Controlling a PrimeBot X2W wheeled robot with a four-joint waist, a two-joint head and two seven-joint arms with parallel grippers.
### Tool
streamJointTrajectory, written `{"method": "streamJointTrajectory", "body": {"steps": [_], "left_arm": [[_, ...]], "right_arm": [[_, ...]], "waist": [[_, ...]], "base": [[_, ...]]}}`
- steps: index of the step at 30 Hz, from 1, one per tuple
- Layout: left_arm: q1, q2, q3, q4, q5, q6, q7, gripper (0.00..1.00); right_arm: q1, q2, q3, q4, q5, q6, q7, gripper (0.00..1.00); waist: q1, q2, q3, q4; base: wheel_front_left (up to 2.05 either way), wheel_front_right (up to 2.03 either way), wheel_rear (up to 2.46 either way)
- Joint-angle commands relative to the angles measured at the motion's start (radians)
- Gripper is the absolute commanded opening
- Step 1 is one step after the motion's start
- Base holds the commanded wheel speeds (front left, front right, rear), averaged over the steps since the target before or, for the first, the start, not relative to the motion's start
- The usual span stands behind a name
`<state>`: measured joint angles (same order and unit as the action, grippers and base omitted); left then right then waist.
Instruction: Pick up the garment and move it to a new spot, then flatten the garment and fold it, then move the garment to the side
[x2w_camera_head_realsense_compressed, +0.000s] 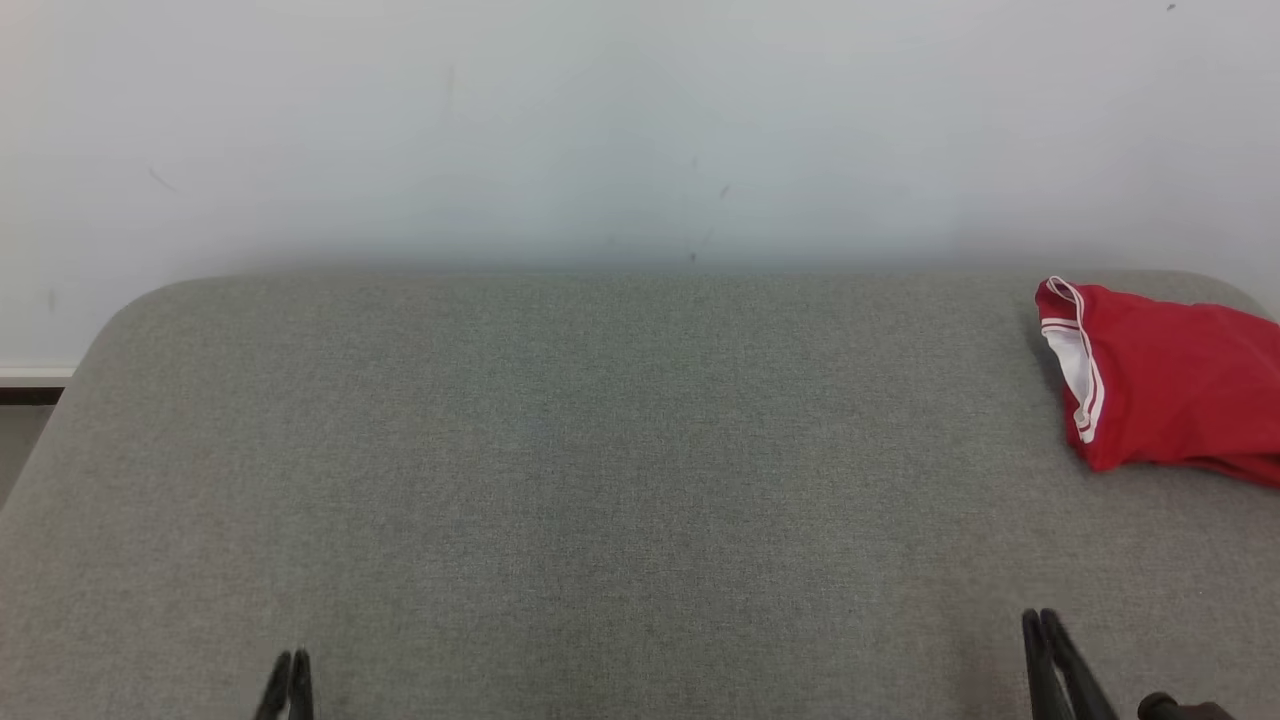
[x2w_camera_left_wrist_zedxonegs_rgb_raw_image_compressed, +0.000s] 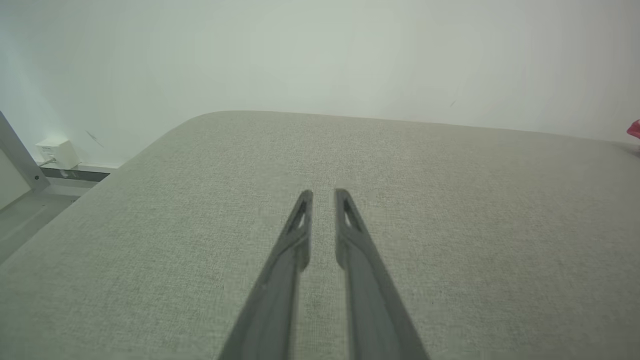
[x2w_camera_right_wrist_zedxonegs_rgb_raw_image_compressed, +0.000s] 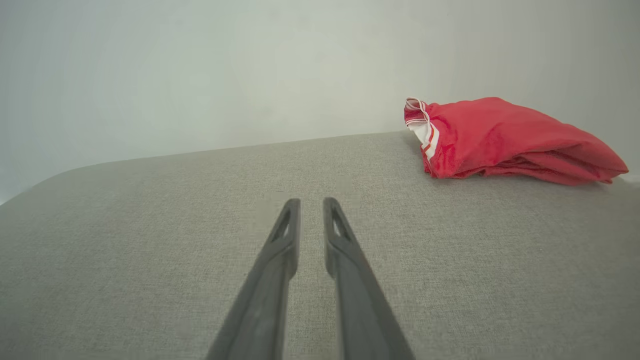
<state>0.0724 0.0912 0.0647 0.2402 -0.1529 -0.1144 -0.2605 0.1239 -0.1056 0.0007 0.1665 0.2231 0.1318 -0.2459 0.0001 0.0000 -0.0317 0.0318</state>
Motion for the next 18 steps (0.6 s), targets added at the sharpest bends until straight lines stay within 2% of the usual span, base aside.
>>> {"method": "streamJointTrajectory", "body": {"steps": [1,18], "left_arm": [[0.002,-0.003,0.002,0.012,-0.01,0.0,0.007,0.0],[-0.039,-0.011,0.013,0.01,-0.315,-0.004,0.085,0.0]], "right_arm": [[0.004,0.002,0.001,0.011,0.01,0.0,0.002,0.0],[-0.047,0.009,-0.018,0.024,0.306,0.0,0.073,0.0]], "waist": [[0.0,0.0,0.0,0.0],[0.0,0.0,0.005,-0.004]], "base": [[0.0,0.0,0.0],[0.0,0.0,0.0]]}}
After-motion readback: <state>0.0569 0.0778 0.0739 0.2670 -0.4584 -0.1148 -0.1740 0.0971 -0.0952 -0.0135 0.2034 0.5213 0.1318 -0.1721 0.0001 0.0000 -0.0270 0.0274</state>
